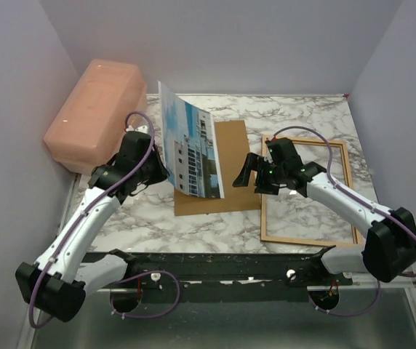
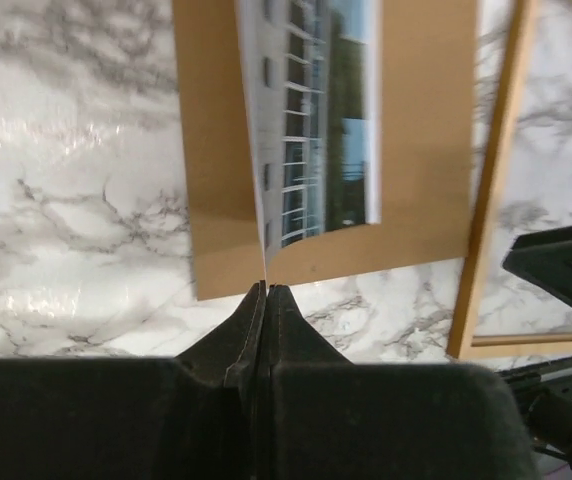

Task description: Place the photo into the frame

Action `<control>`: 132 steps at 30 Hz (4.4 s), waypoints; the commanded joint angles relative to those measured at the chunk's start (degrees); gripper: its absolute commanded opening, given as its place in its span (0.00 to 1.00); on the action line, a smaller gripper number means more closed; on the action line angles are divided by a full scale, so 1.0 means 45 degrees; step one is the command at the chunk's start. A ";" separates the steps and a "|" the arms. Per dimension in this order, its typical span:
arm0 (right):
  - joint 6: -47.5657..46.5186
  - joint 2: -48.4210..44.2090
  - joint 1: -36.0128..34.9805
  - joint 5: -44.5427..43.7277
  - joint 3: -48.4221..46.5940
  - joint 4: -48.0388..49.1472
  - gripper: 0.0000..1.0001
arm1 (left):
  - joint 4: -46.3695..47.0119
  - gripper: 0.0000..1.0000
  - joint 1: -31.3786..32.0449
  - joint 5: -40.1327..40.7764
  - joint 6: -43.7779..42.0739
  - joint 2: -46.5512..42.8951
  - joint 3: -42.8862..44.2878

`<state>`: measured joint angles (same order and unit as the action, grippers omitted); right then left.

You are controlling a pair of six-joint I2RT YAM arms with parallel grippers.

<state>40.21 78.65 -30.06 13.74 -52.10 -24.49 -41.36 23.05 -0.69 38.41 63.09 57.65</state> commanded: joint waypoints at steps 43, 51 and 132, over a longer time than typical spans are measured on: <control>0.0148 -0.3798 0.6401 0.4837 0.2937 -0.0355 1.00 | -0.0117 0.09 0.9389 -0.3332 -0.3380 0.8967 0.7898; 0.0101 -0.4179 0.6561 0.4157 0.2904 -0.0613 1.00 | 0.1124 0.84 0.9321 -0.3084 -0.2872 0.7881 0.6389; -0.1897 -0.5484 0.4728 -0.4835 -0.3969 -0.3658 0.00 | 0.1818 0.75 0.6389 -0.0478 0.2075 0.8760 0.4896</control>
<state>35.38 55.77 -8.69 4.03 -65.10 -32.60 -27.66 47.90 -5.69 45.41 94.98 70.13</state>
